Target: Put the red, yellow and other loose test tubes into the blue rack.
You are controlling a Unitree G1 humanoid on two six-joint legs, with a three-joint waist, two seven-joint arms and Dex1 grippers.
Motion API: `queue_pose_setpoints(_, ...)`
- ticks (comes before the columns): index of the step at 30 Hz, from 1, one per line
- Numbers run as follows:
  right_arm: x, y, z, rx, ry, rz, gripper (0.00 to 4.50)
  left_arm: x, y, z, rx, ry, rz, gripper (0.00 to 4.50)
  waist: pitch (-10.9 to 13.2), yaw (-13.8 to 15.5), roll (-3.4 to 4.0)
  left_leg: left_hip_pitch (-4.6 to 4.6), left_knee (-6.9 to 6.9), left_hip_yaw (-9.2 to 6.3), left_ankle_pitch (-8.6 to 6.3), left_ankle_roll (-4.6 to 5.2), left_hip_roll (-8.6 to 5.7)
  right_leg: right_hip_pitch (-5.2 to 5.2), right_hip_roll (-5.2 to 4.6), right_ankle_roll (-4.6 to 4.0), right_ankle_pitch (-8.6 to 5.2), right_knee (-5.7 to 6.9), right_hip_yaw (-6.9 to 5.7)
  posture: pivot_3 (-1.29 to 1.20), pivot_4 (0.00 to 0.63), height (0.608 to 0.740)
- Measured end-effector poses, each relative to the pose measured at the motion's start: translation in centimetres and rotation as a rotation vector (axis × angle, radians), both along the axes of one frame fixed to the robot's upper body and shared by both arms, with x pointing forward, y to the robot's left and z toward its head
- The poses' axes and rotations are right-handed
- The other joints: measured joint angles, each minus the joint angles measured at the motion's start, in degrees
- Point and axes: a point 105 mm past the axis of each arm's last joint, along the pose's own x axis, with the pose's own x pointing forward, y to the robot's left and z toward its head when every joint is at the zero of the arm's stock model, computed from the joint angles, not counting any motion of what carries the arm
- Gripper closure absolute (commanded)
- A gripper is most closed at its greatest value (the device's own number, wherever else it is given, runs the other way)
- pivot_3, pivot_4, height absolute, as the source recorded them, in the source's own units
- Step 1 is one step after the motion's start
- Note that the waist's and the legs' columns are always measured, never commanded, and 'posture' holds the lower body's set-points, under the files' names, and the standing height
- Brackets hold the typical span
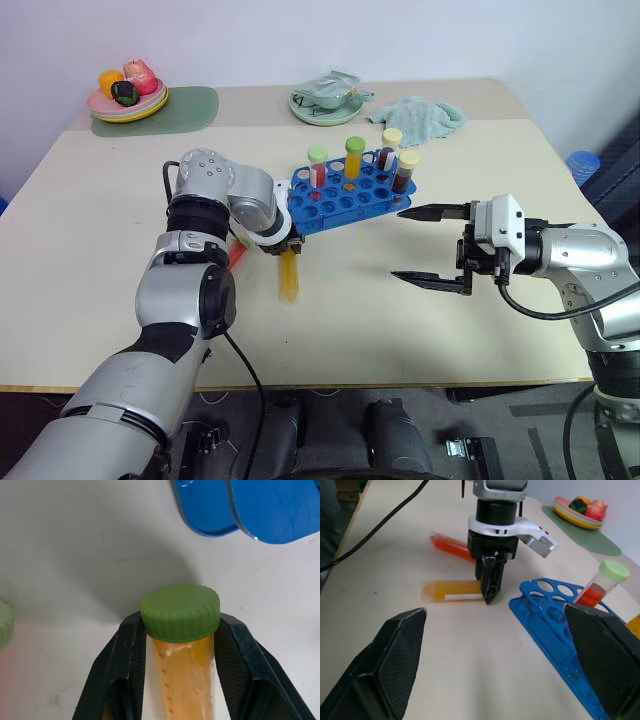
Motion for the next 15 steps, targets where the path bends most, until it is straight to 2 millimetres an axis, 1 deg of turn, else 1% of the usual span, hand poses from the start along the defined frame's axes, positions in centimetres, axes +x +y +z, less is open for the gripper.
queue_pose_setpoints(3, 0.2, 0.2, 0.0, 0.004, 0.001, 0.009, 0.00, -0.1, -0.1, 0.0, -0.024, -0.005, 0.004, 2.67, 0.00, -0.09, 0.00, -0.01, -0.01, 0.00, 0.00, 0.00, 0.01, -0.04, 0.00, 0.00, 0.00, 0.01, 0.00, 0.00, 0.150, 0.740)
queue_pose_setpoints(4, 0.3, 0.2, 0.0, 0.004, 0.005, 0.010, 0.00, -0.1, 0.0, 0.0, -0.028, -0.008, 0.008, 3.13, 0.00, -0.10, 0.00, -0.01, -0.02, 0.00, 0.00, 0.00, 0.02, -0.04, 0.00, 0.00, 0.00, 0.02, 0.00, 0.00, 0.150, 0.740)
queue_pose_setpoints(6, 0.4, 0.3, -0.1, 0.008, 0.011, 0.017, 0.00, -0.1, 0.0, -0.1, -0.047, -0.020, 0.014, 3.53, 0.00, -0.09, -0.01, -0.01, -0.01, 0.00, 0.00, 0.00, 0.02, -0.04, 0.00, 0.00, 0.00, 0.01, 0.00, 0.00, 0.150, 0.740)
queue_pose_setpoints(11, 0.5, 0.7, 0.3, 0.009, -0.003, 0.036, 0.00, -0.5, -0.9, 0.0, -0.119, -0.069, -0.015, 3.53, 0.05, -0.19, -0.08, -0.04, -0.03, 0.01, 0.00, -0.01, 0.04, -0.10, 0.00, 0.00, 0.00, 0.02, 0.01, 0.00, 0.150, 0.740)
queue_pose_setpoints(12, 0.5, 0.7, 0.3, 0.008, -0.004, 0.038, 0.00, -0.6, -0.9, 0.5, -0.148, -0.115, -0.033, 3.53, 0.09, -0.35, -0.14, -0.07, -0.04, 0.02, 0.01, -0.02, 0.06, -0.16, 0.01, 0.00, 0.00, 0.06, 0.01, 0.00, 0.150, 0.740)
queue_pose_setpoints(13, 0.6, 0.6, 0.3, 0.008, -0.002, 0.038, 0.00, -0.5, -0.7, 1.4, -0.174, -0.174, -0.056, 3.53, 0.11, -0.67, -0.18, -0.17, -0.05, 0.02, 0.02, -0.04, 0.07, -0.27, 0.03, 0.00, 0.00, 0.09, 0.01, 0.00, 0.150, 0.740)
queue_pose_setpoints(15, 0.6, 0.6, 0.2, 0.008, 0.000, 0.037, 0.00, -0.5, -0.2, 3.9, -0.234, -0.293, -0.099, 3.53, 0.10, -1.49, -0.18, -0.26, -0.06, 0.01, 0.03, -0.06, 0.09, -0.37, 0.03, -0.01, 0.00, 0.12, 0.01, 0.00, 0.150, 0.740)
